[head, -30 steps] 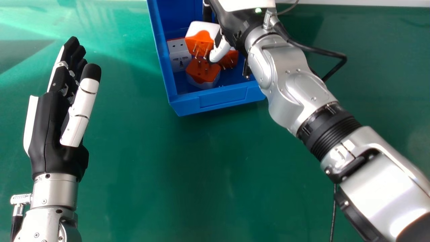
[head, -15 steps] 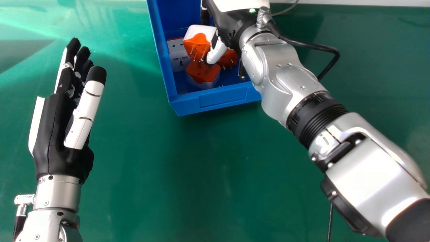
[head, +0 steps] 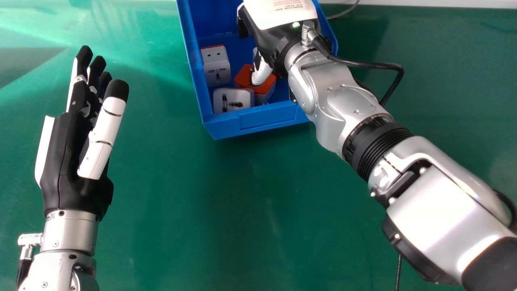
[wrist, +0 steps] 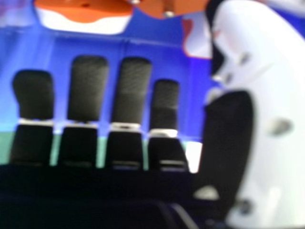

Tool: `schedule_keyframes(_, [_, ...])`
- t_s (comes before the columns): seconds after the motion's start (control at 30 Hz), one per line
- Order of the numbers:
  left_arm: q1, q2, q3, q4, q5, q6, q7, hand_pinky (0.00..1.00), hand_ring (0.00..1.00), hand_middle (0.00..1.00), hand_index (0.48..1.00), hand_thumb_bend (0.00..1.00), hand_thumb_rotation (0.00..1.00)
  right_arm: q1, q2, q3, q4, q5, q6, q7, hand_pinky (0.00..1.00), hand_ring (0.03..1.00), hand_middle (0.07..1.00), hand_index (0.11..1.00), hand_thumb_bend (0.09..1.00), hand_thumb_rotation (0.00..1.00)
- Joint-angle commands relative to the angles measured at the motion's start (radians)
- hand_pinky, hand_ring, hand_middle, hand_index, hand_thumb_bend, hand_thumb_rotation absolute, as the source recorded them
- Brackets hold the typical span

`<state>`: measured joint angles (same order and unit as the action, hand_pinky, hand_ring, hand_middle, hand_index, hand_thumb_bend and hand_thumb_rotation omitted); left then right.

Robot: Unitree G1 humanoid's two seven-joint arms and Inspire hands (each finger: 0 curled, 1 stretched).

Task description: Pick all objects and put in blue box

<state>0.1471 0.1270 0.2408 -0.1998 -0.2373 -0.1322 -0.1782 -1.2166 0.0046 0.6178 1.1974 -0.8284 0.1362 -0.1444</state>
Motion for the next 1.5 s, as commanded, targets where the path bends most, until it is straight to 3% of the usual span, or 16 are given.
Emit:
schedule_keyframes(0.0, [-0.005, 0.006, 0.002, -0.009, -0.011, -0.021, -0.011, 1.00, 1.00, 1.00, 0.998, 0.59, 0.66, -0.040, 0.002, 0.004, -0.009, 0.002, -0.002, -0.020, 0.26, 0.369, 0.501, 0.597, 0.517, 0.00])
schedule_keyframes(0.1, [-0.009, 0.008, 0.005, -0.007, -0.014, -0.018, -0.014, 1.00, 1.00, 1.00, 0.999, 0.59, 0.66, -0.044, 0.003, 0.013, -0.008, -0.006, 0.006, -0.027, 0.26, 0.372, 0.498, 0.589, 0.515, 0.00])
schedule_keyframes(0.23, [-0.009, 0.004, 0.004, -0.016, 0.002, -0.009, 0.001, 1.00, 1.00, 1.00, 0.999, 0.58, 0.66, -0.044, 0.000, 0.024, -0.009, -0.011, 0.000, -0.047, 0.26, 0.376, 0.497, 0.578, 0.512, 0.00])
schedule_keyframes(0.33, [-0.012, 0.009, 0.005, -0.008, -0.003, -0.015, -0.005, 1.00, 1.00, 1.00, 1.000, 0.59, 0.66, -0.042, -0.001, 0.014, -0.012, 0.003, -0.012, -0.066, 0.26, 0.381, 0.502, 0.559, 0.511, 0.00])
schedule_keyframes(0.47, [-0.013, 0.004, 0.003, -0.014, -0.004, -0.011, 0.001, 1.00, 1.00, 1.00, 1.000, 0.59, 0.66, -0.047, -0.002, -0.003, -0.028, 0.022, -0.017, -0.057, 0.25, 0.390, 0.516, 0.535, 0.511, 0.00])
schedule_keyframes(0.53, [-0.014, 0.003, 0.002, -0.016, -0.004, -0.008, 0.005, 1.00, 1.00, 1.00, 1.000, 0.59, 0.66, -0.047, -0.004, -0.009, -0.039, 0.027, -0.022, -0.067, 0.25, 0.389, 0.515, 0.546, 0.508, 0.00])
schedule_keyframes(0.63, [-0.014, 0.004, 0.001, -0.016, 0.003, -0.009, 0.009, 1.00, 1.00, 1.00, 1.000, 0.60, 0.65, -0.048, 0.001, -0.023, -0.041, 0.044, -0.020, -0.063, 0.24, 0.394, 0.525, 0.655, 0.511, 0.00])
schedule_keyframes(0.83, [-0.015, 0.002, -0.003, -0.023, 0.005, -0.006, 0.015, 1.00, 1.00, 1.00, 1.000, 0.61, 0.65, -0.064, 0.009, -0.046, -0.067, 0.068, 0.026, -0.025, 0.21, 0.403, 0.516, 0.699, 0.515, 0.00])
schedule_keyframes(0.9, [-0.017, 0.005, -0.003, -0.015, 0.005, -0.009, 0.011, 1.00, 1.00, 1.00, 1.000, 0.61, 0.65, -0.068, 0.010, -0.042, -0.083, 0.067, 0.048, -0.010, 0.21, 0.401, 0.517, 0.700, 0.516, 0.00])
schedule_keyframes(1.03, [-0.021, 0.005, -0.001, 0.002, 0.002, -0.019, 0.006, 1.00, 1.00, 1.00, 1.000, 0.61, 0.65, -0.056, 0.004, -0.036, -0.157, 0.061, 0.103, 0.035, 0.19, 0.400, 0.506, 0.606, 0.514, 0.00])
schedule_keyframes(1.27, [-0.032, 0.009, 0.002, 0.021, -0.002, -0.025, -0.004, 1.00, 1.00, 1.00, 1.000, 0.60, 0.65, 0.003, -0.057, -0.016, -0.423, 0.021, 0.227, 0.188, 0.19, 0.402, 0.508, 0.537, 0.515, 0.00])
schedule_keyframes(1.47, [-0.040, 0.001, -0.001, 0.020, -0.001, -0.015, 0.007, 1.00, 1.00, 1.00, 1.000, 0.61, 0.65, 0.140, -0.167, -0.023, -0.781, -0.010, 0.269, 0.335, 0.17, 0.403, 0.507, 0.516, 0.514, 0.00])
